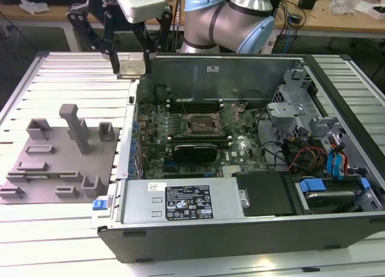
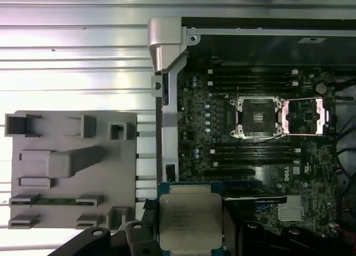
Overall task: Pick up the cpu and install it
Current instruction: 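Pick up the cpu and move it towards the insertion slot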
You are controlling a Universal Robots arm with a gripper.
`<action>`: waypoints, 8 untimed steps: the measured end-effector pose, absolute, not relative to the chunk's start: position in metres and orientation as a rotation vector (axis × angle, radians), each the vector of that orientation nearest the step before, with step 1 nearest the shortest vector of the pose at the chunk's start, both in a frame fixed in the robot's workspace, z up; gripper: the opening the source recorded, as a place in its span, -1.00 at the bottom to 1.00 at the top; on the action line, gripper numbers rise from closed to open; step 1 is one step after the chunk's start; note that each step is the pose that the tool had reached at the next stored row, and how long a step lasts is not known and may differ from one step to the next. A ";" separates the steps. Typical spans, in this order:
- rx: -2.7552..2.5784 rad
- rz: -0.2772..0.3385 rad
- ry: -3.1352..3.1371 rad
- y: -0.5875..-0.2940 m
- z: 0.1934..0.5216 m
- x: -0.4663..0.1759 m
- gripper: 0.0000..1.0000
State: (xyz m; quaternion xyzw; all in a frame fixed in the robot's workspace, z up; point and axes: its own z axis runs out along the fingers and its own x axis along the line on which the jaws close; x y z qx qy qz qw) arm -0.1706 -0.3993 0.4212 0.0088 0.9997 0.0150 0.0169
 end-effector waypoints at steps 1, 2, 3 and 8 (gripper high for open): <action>0.027 0.046 3.107 -0.399 0.421 -0.168 0.09; 0.027 0.046 3.107 -0.399 0.421 -0.166 0.09; 0.027 0.046 3.107 -0.399 0.421 -0.164 0.09; 0.027 0.047 3.107 -0.399 0.421 -0.147 0.09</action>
